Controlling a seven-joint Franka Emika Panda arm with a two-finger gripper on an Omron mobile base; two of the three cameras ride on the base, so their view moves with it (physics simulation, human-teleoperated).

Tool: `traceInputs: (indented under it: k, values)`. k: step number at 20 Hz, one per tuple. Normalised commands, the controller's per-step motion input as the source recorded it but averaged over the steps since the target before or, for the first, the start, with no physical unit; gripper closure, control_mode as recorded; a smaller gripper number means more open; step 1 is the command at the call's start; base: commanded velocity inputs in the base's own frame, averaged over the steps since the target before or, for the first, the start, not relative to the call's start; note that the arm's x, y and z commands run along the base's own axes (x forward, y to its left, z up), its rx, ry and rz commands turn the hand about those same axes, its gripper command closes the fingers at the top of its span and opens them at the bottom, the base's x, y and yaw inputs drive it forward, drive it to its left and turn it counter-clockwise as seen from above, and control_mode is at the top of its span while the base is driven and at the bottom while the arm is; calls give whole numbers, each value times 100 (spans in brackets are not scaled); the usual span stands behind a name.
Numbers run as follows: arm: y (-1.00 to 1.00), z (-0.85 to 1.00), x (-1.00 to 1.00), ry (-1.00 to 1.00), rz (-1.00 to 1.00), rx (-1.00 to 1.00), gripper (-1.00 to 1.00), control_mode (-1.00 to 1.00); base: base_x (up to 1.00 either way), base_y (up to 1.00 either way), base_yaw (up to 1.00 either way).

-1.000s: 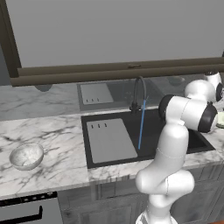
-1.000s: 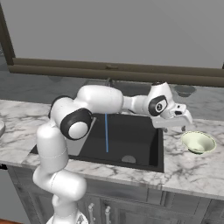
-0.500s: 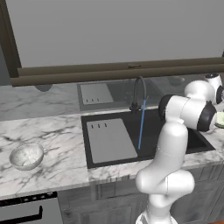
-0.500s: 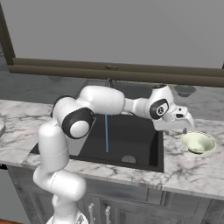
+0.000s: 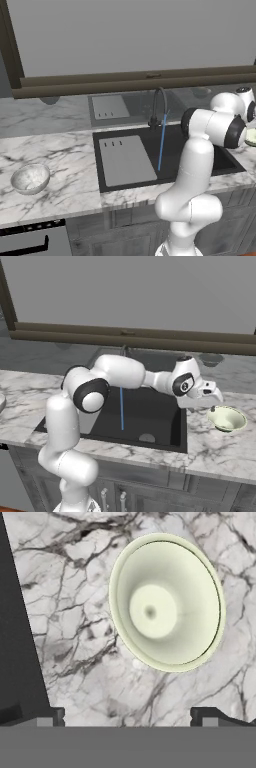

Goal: Rinse each bowl for a few seconds and place them down in the sink or on the counter.

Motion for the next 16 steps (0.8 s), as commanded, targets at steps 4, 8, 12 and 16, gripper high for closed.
traceInputs:
  k: [4,8,12,16]
  values:
    - [-3,-13,0,-4,3,0,-100,-100,0,0,0]
    - [-6,-14,0,-3,3,0,-100,-100,0,0,0]
    - [-7,-11,0,-2,5,0,-100,-100,0,0,0]
    - [-7,-11,0,-2,6,0,-100,-100,0,0,0]
